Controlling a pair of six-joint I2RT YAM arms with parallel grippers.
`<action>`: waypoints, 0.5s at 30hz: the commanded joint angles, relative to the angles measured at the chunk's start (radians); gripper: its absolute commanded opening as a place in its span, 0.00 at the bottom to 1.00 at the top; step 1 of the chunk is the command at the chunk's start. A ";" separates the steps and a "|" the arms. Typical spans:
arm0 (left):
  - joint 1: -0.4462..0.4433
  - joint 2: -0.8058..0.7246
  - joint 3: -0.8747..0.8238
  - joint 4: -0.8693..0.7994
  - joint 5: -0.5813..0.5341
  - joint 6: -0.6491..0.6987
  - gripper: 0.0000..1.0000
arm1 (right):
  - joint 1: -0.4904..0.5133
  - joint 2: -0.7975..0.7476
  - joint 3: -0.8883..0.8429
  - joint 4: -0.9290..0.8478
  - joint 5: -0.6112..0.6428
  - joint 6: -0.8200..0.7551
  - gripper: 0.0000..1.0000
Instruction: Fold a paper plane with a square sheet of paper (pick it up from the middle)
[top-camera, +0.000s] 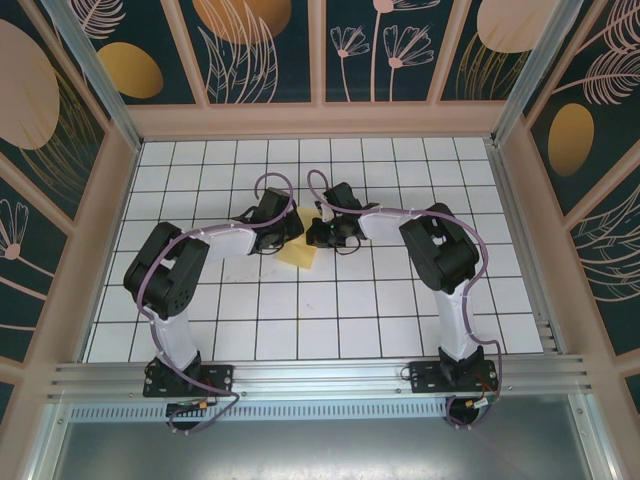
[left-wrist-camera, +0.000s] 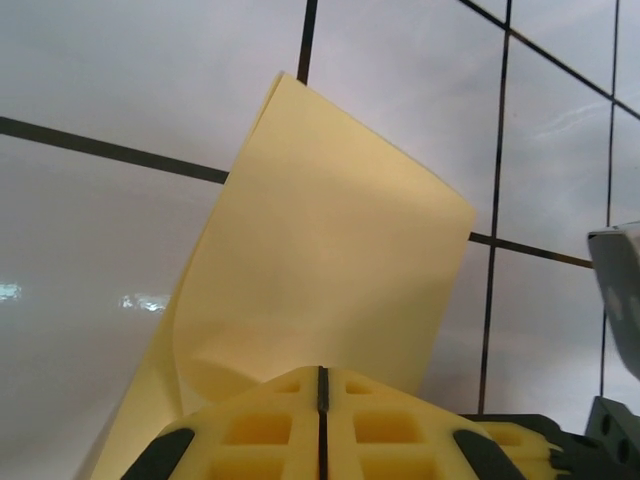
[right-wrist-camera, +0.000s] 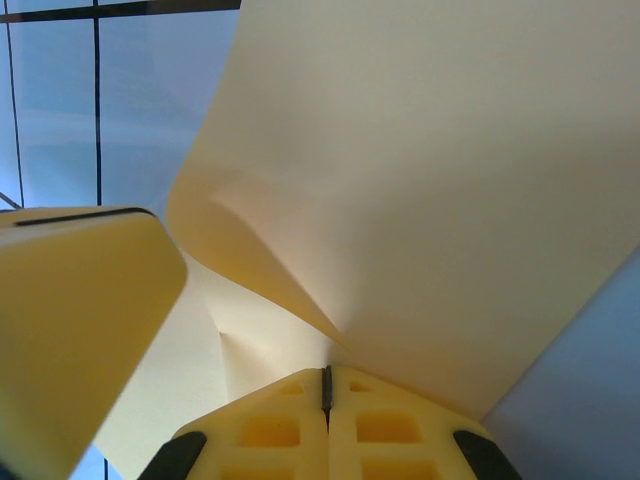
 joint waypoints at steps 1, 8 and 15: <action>0.005 0.028 0.009 -0.036 -0.023 0.025 0.10 | 0.001 0.072 -0.015 -0.081 0.075 -0.024 0.07; 0.005 0.040 0.002 -0.061 -0.085 0.029 0.10 | 0.002 0.072 -0.010 -0.087 0.080 -0.026 0.07; 0.006 0.056 -0.023 -0.065 -0.099 0.029 0.10 | 0.002 0.075 -0.009 -0.090 0.083 -0.026 0.07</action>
